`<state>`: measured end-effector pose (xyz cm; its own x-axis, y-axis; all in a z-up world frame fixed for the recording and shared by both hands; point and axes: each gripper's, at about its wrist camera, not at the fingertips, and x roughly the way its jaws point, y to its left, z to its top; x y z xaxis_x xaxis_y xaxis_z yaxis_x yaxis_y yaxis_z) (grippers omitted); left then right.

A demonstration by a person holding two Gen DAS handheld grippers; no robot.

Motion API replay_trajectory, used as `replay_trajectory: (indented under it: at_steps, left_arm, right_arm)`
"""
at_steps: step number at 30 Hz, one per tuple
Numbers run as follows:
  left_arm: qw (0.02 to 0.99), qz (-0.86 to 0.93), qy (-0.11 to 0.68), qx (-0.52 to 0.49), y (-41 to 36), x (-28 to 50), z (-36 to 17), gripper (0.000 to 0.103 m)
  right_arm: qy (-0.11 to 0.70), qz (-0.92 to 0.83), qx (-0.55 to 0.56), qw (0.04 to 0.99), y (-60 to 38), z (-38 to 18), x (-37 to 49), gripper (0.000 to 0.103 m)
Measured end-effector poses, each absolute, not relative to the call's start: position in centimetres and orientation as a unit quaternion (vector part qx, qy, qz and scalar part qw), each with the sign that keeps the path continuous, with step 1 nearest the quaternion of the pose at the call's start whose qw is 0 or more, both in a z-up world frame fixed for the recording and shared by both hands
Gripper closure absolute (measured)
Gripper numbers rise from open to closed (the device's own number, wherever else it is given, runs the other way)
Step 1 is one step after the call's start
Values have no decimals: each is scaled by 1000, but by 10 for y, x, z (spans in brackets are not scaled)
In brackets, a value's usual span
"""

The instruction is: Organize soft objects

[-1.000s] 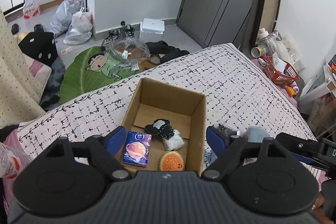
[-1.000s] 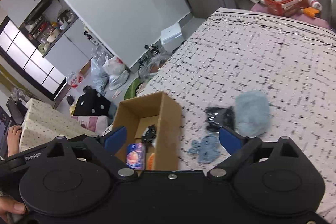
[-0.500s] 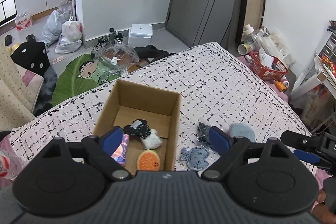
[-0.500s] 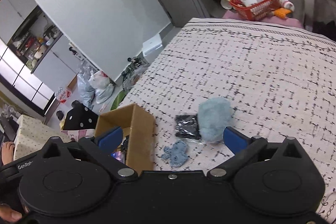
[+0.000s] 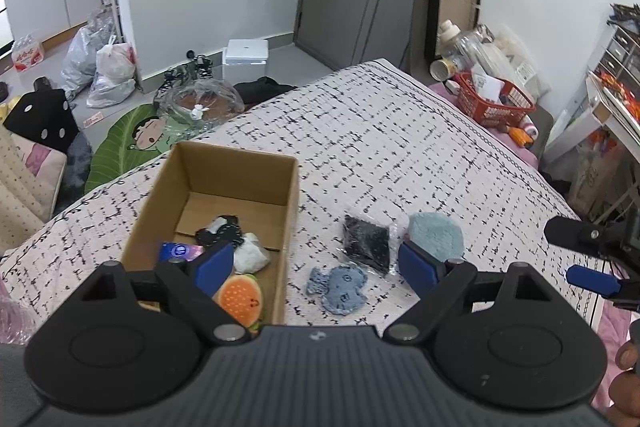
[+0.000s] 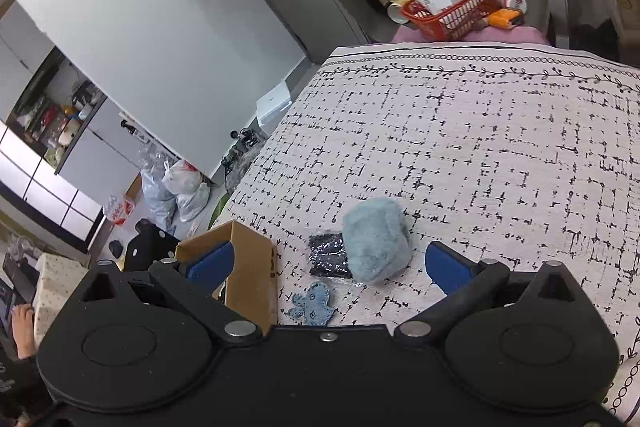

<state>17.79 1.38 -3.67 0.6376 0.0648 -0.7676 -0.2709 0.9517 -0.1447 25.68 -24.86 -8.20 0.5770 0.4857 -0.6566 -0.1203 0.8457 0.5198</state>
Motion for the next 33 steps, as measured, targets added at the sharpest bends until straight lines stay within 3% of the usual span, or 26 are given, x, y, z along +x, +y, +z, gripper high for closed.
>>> replay_trajectory:
  at_steps: [16, 21, 23, 25, 28, 31, 33]
  left_arm:
    - [894, 68, 423, -129, -25, 214, -64, 15]
    - [893, 65, 426, -132, -37, 230, -77, 19]
    - [893, 68, 424, -135, -39, 236, -84, 28]
    - [888, 74, 433, -136, -40, 244, -93, 46]
    - [878, 75, 449, -149, -40, 258, -110, 60]
    - [872, 79, 460, -151, -40, 269, -123, 60]
    - [868, 84, 465, -150, -41, 276, -131, 60]
  right_arm:
    - [421, 122, 261, 860, -284, -104, 274, 4]
    - [428, 115, 291, 848, -294, -115, 278, 19]
    - [429, 113, 296, 846, -296, -119, 280, 23]
    - [432, 111, 298, 844, -296, -123, 283, 29]
    - [439, 115, 300, 839, -295, -129, 287, 40]
    - [447, 127, 302, 833, -292, -135, 292, 50]
    - [455, 139, 306, 825, -288, -141, 298, 66]
